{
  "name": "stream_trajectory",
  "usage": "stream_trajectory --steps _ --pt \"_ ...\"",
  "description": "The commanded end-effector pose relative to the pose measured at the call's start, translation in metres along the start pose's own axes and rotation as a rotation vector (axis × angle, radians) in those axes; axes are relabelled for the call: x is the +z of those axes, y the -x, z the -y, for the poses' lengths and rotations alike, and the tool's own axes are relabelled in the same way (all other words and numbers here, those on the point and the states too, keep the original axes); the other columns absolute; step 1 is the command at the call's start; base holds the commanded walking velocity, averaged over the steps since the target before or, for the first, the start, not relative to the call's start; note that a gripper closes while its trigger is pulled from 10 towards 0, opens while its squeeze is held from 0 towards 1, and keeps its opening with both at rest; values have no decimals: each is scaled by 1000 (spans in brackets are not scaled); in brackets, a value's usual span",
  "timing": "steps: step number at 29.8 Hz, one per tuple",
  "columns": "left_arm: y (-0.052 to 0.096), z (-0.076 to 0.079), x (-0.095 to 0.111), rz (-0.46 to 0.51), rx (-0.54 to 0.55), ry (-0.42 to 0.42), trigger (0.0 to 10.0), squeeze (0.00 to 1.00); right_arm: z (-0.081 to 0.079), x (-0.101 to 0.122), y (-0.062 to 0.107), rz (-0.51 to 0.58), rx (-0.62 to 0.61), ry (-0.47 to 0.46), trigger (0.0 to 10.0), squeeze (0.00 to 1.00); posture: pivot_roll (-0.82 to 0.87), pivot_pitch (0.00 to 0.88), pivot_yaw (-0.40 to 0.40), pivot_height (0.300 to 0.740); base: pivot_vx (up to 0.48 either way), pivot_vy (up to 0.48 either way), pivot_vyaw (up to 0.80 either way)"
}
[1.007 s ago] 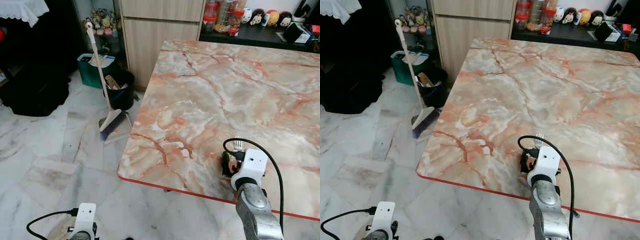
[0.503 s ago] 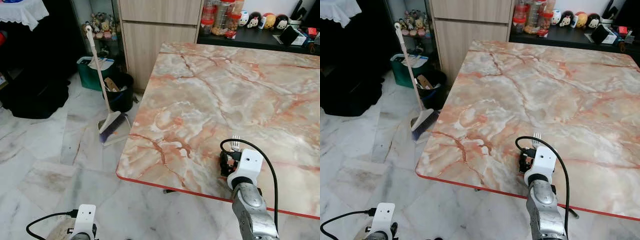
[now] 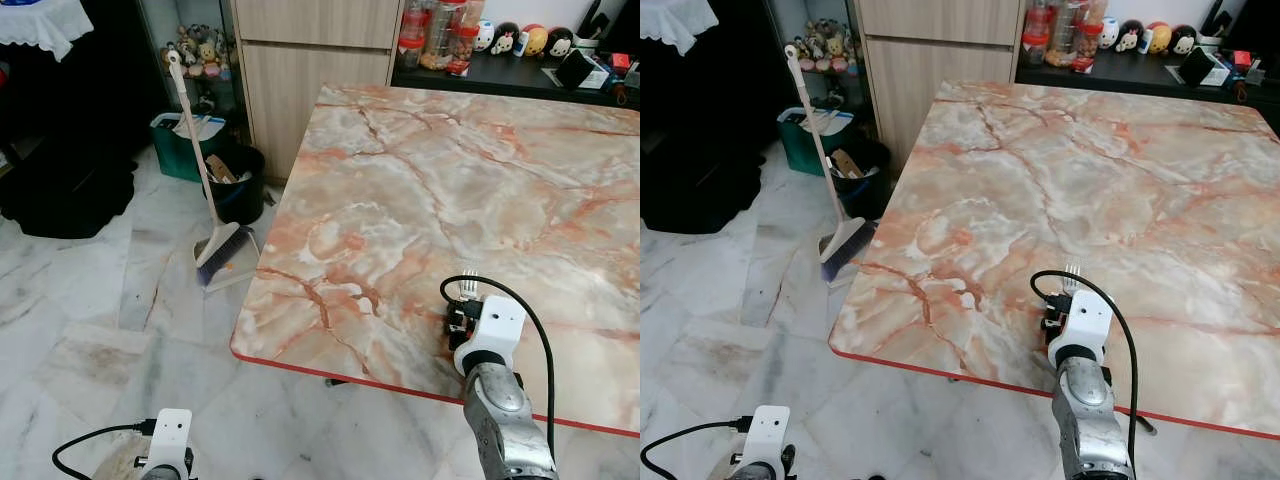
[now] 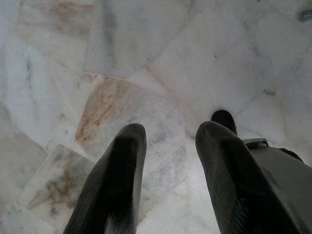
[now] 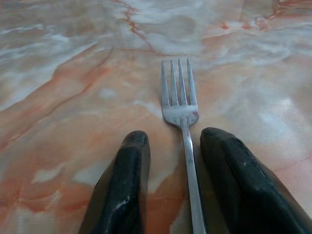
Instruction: Setting the table
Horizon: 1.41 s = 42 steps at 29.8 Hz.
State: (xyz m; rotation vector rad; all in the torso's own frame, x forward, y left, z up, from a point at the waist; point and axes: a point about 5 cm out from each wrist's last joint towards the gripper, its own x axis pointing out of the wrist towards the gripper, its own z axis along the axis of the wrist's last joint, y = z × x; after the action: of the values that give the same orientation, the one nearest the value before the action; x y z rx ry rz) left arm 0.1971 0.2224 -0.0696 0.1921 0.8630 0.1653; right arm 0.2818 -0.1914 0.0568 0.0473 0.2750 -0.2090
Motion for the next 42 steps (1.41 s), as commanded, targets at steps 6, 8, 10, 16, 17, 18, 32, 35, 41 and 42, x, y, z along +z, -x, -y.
stream_trajectory --steps 6,8,10,16,17,18,32,35,41,42 --pt "1 -2 -6 -27 -10 -6 10000 0 1 -23 3 -106 1 -2 0 0 -19 144 2 740 0 0 0" --pt "1 -2 -8 -30 -12 -6 10000 0 0 -24 4 -106 5 -1 0 0 -19 143 2 740 0 0 0" --pt "1 -2 -8 -32 -12 -5 10000 0 0 -24 4 -106 6 -1 0 0 -19 143 2 740 0 0 0" --pt "2 -3 -10 -41 -23 -9 10000 0 -3 -25 4 -106 13 -5 0 0 -17 145 11 740 0 0 0" --pt "2 -3 -10 -41 -24 -10 10000 0 -3 -25 4 -105 13 -6 0 0 -17 145 11 740 0 0 0" --pt "2 -3 -9 -41 -24 -11 10000 0 -4 -25 4 -104 14 -7 0 0 -17 144 13 740 0 0 0" --pt "0 1 -1 -23 -23 -9 10000 0 -33 42 -3 214 143 -22 10000 0 -26 126 5 740 0 0 0" --pt "-1 2 1 -20 -24 -11 10000 0 -40 63 -4 300 169 -27 10000 0 -27 124 3 740 0 0 0" --pt "-1 5 1 -22 -22 -25 10000 0 -57 92 -7 398 226 -1 10000 0 -28 113 -5 740 0 -212 0" --pt "-1 5 1 -25 -21 -21 10000 0 -58 94 -7 402 231 -5 10000 0 -27 111 -7 740 0 -472 0"
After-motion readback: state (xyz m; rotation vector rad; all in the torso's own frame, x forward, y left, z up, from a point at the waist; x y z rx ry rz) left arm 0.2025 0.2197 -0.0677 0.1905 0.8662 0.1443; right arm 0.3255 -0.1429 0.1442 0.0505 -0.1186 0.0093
